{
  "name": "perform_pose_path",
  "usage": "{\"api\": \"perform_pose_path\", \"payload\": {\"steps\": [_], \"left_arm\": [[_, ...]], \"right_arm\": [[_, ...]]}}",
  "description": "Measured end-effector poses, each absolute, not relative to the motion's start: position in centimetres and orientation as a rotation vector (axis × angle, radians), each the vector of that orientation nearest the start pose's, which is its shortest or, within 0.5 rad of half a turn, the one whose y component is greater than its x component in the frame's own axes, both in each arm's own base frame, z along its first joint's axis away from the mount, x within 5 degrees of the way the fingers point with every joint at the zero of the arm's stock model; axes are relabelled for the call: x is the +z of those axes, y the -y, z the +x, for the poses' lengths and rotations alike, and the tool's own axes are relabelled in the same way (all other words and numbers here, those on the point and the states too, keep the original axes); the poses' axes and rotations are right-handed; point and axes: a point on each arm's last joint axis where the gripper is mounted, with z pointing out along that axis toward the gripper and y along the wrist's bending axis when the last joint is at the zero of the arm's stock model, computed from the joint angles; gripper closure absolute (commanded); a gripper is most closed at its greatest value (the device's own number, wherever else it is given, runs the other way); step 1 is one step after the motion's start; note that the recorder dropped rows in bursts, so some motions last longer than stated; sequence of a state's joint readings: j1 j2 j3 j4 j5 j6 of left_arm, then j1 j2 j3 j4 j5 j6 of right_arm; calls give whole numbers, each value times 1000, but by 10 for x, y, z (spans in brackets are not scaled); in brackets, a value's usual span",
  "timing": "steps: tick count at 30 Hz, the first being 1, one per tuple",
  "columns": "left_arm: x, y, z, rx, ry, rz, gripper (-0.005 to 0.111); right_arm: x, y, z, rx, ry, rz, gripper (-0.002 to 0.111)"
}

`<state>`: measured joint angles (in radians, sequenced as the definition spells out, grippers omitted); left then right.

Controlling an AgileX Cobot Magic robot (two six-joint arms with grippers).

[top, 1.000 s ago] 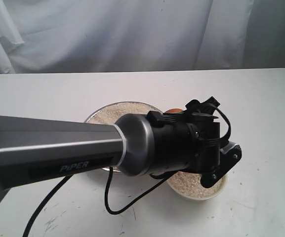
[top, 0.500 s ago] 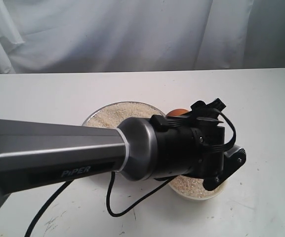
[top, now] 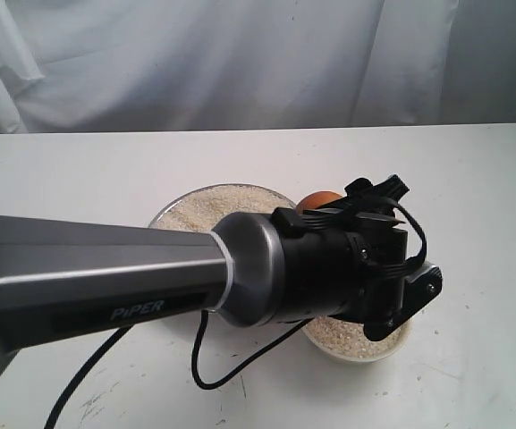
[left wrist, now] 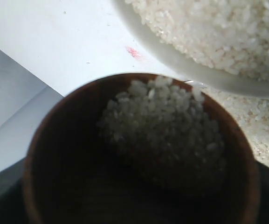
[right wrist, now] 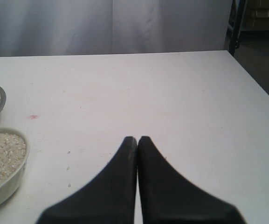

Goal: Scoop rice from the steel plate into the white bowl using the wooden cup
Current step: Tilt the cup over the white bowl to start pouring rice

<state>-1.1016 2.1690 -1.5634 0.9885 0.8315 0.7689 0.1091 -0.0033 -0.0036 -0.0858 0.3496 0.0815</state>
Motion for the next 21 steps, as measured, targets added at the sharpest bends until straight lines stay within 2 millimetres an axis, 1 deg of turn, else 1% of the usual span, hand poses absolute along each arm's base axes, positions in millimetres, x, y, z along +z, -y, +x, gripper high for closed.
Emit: {"api": "perform_pose_path", "payload": {"steps": [12, 19, 21], "left_arm": [[167, 380, 256, -1277, 1027, -3049, 107], [169, 381, 256, -1311, 981, -3050, 107], [169, 383, 253, -1314, 960, -3057, 107]], "right_arm": [[183, -3, 53, 51, -1824, -78, 108], [183, -3, 53, 51, -1824, -78, 108], [183, -3, 53, 51, -1824, -78, 108]]}}
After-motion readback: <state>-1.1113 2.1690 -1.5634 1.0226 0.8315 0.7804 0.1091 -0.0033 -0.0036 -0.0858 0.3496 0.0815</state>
